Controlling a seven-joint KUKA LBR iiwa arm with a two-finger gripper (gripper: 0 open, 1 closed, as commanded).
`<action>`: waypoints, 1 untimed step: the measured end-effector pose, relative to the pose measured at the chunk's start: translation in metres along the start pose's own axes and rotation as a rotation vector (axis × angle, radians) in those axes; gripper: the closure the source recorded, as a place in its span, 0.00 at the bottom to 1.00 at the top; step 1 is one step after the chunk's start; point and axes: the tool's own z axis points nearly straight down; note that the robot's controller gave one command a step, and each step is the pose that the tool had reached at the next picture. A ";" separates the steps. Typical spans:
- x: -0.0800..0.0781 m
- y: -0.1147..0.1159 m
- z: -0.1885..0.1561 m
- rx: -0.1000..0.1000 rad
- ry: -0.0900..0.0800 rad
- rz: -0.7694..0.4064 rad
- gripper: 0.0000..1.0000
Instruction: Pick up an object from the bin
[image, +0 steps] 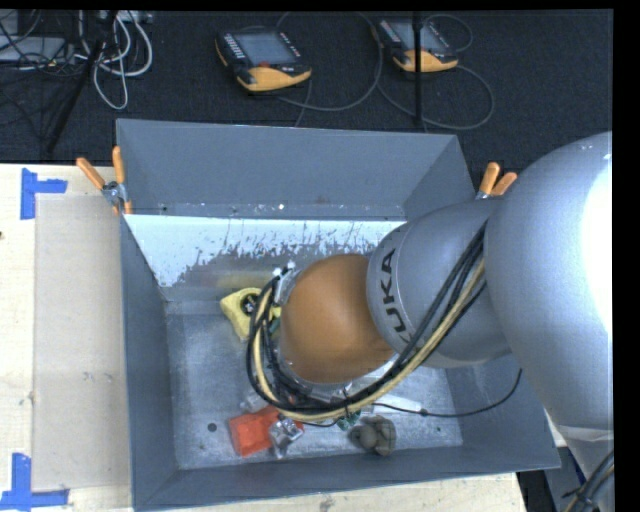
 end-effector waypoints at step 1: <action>0.000 0.000 0.000 0.000 0.000 0.001 1.00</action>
Offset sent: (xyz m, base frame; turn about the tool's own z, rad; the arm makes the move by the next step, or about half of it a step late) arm 0.0082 0.0020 0.1971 -0.0646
